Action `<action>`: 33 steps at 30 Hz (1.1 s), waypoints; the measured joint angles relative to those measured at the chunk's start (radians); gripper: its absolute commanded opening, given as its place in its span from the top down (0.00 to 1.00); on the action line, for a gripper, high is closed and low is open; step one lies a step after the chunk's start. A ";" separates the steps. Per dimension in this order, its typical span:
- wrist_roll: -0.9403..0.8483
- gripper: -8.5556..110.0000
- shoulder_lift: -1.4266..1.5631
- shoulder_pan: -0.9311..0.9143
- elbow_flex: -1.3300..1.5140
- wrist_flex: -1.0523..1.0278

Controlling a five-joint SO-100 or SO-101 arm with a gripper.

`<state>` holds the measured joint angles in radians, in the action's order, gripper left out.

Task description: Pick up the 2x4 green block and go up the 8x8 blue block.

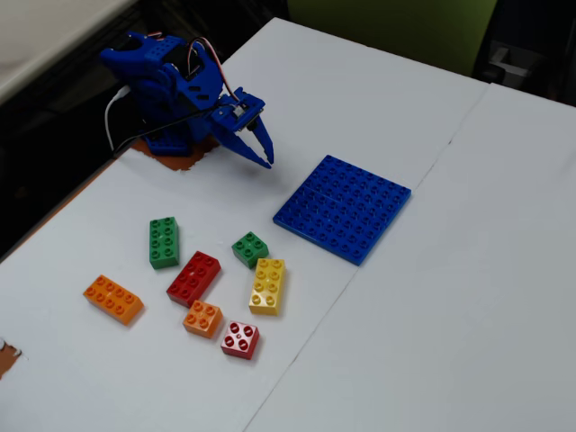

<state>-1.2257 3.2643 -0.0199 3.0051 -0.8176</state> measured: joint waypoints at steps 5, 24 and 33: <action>-0.020 0.93 -0.281 -0.034 -0.295 -0.144; -0.319 0.75 -1.376 -0.592 -1.200 -0.543; -0.762 0.70 -1.522 -0.904 -1.259 -0.495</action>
<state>-1.9880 1.7426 -0.9235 1.7457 -1.3131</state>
